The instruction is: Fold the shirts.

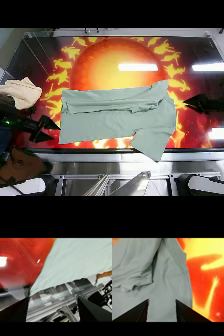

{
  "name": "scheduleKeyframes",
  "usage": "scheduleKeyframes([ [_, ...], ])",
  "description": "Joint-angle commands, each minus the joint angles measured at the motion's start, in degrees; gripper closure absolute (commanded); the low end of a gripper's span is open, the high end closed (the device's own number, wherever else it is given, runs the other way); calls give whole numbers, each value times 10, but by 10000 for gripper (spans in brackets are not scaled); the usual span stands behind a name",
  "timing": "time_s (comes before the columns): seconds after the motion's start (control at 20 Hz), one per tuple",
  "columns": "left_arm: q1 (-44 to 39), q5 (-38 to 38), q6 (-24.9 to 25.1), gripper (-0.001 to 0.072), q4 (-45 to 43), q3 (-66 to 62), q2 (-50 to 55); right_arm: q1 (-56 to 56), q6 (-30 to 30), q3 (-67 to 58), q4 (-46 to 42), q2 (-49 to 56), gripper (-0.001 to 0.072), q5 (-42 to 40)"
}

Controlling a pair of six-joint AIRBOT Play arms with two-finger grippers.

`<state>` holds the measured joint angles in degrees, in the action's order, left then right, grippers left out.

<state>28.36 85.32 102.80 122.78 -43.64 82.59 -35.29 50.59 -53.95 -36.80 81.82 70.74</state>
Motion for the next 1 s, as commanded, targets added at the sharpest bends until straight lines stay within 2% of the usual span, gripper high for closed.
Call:
scheduleKeyframes([
  [0.0, 8, -68, 22, 81, -1, 89, -30, -3, 0, 11, 19, -5, 320, 11],
  [0.15, 7, -88, 77, 87, 68, 91, -19, -3, 0, 11, 25, -5, 320, 19],
  [0.2, 6, -86, 92, 182, 93, 84, -7, -3, 1, 11, 25, -5, 319, 22],
  [0.25, 1, -87, 100, 218, 103, 75, 8, -3, 2, 11, 25, -5, 319, 29],
  [0.35, -26, -77, 109, 220, 108, 48, 43, -3, 15, 11, 25, -5, 319, 56],
  [0.4, -42, -62, 117, 277, 108, 33, 58, -3, 24, 12, 25, -5, 319, 71],
  [0.5, -73, -43, 128, 652, 108, 11, 73, -6, 65, 15, 4, -5, 319, 88],
  [0.55, -85, -40, 133, 689, 107, 7, 72, -9, 92, 23, -15, -6, 319, 92],
  [0.75, -89, -26, 137, 689, 108, 5, 72, -51, 226, 101, -145, -56, 320, 54],
  [0.85, -81, -27, 137, 689, 109, 5, 72, -70, 260, 153, -189, -106, 318, 43],
  [0.9, -81, -27, 137, 689, 109, 5, 72, -71, 262, 183, -184, -131, 303, 35],
  [0.95, -81, -28, 137, 689, 109, 5, 72, -65, 262, 209, -176, -151, 205, 20],
])
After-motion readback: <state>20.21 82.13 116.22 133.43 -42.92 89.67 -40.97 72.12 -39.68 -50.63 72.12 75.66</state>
